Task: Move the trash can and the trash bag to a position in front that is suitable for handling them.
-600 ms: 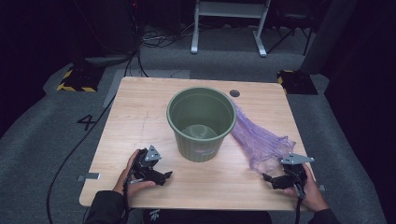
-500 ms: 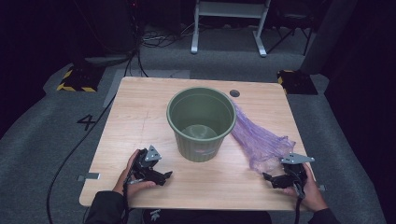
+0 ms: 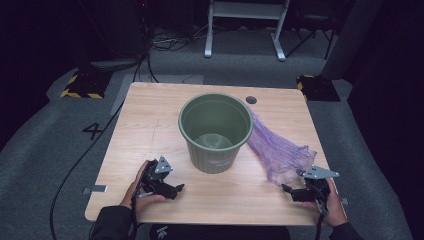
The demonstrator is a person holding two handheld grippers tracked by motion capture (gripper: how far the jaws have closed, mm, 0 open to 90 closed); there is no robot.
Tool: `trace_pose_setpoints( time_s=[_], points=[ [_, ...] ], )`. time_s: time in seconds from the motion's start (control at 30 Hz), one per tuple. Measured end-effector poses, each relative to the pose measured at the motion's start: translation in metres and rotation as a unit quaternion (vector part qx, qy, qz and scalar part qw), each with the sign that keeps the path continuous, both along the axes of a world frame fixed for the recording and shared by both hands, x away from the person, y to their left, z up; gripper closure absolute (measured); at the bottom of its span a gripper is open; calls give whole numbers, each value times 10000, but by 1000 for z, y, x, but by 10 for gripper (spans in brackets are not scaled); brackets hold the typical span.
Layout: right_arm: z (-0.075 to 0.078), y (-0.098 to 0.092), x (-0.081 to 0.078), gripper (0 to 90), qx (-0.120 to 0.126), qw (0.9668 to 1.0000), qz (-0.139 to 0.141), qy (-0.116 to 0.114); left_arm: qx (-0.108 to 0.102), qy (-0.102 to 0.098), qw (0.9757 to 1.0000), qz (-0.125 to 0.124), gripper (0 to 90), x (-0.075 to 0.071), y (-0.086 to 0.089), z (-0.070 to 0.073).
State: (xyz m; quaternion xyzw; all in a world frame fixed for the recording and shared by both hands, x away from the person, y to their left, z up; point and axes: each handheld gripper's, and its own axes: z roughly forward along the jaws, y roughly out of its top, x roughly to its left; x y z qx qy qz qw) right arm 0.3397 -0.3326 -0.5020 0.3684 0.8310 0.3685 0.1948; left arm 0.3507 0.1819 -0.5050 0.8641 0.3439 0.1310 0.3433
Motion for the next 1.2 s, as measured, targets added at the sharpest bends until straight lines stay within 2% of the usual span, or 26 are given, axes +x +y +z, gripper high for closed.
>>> trace_pose_setpoints(
  time_s=[0.2, 0.4, 0.53, 0.9, 1.2],
  points=[
    [3, 0, -3, 158, 9, 10000, 67, -62, 3, 0, 10000, -13, 0, 0, 0, 0],
    [14, 2, -9, 166, 27, 9997, 101, -243, 2, 1, 10000, -12, 0, 0, 0, 0],
    [19, 5, -12, 164, 62, 9996, 88, -249, 0, 0, 10000, -14, 0, 0, 0, 0],
    [27, 12, -17, 185, 58, 9990, 287, -324, 1, -1, 10000, -18, 0, 0, 0, 0],
    [36, 9, -22, 201, 41, 9986, 235, -473, 0, 1, 10000, -19, 0, 0, 0, 0]
  ],
)
